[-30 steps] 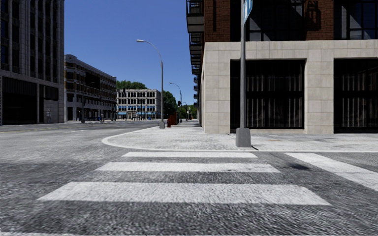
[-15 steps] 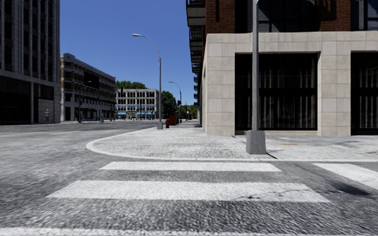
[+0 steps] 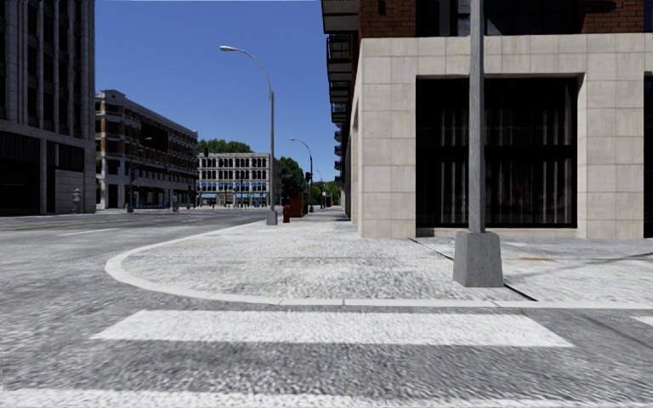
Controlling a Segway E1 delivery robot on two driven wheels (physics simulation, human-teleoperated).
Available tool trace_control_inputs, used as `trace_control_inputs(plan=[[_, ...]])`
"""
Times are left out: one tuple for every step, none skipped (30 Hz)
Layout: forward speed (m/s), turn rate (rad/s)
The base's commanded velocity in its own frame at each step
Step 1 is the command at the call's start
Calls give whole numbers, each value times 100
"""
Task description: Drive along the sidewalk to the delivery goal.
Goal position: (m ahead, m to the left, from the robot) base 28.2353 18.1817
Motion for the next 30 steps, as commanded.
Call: trace_control_inputs(plan=[[200,0],[200,0],[200,0],[200,0],[200,0],[200,0],[200,0],[200,0],[200,0],[200,0],[200,0],[200,0],[200,0],[200,0],[200,0],[200,0],[200,0],[200,0],[200,0],[200,0],[200,0],[200,0],[200,0],[197,0],[188,0],[188,0],[170,0],[158,0],[141,0],[135,0]])
